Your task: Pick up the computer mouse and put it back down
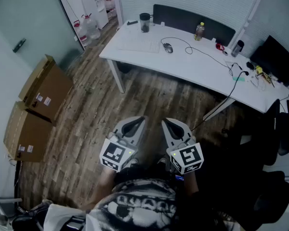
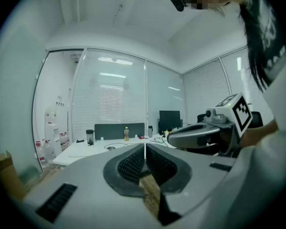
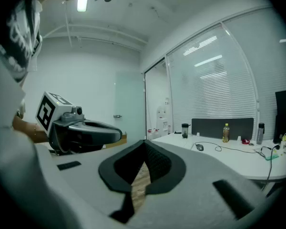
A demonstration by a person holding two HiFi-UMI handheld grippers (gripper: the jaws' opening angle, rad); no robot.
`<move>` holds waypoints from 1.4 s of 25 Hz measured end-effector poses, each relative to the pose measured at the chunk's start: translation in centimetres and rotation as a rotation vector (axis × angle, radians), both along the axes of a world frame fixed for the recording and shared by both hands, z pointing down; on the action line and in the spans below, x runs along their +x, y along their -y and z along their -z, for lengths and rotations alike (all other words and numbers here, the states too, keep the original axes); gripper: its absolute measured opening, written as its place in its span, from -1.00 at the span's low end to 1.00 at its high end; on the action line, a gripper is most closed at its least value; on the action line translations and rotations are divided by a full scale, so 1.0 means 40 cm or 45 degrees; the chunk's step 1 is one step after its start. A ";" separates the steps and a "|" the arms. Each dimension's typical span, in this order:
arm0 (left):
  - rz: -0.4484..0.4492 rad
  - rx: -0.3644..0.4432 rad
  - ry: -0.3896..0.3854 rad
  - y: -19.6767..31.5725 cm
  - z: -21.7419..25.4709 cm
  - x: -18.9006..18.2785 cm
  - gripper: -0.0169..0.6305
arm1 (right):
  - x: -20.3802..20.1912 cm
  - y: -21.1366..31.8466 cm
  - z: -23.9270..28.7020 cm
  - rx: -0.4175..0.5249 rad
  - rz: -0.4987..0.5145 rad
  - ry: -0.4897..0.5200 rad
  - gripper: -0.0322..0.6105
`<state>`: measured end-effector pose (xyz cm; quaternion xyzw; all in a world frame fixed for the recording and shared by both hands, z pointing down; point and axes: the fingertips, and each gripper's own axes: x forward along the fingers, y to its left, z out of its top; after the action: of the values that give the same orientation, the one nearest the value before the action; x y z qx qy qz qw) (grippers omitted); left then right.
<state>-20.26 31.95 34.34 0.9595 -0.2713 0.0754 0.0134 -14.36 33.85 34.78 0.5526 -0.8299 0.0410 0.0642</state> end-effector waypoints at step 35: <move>0.123 0.030 0.040 0.115 -0.097 0.223 -0.92 | 0.247 0.134 -0.132 -0.070 0.100 0.086 -0.91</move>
<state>-11.35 27.33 38.22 0.9440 -0.3185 0.0866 0.0013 -4.49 28.51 40.08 0.5159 -0.8513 0.0798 0.0529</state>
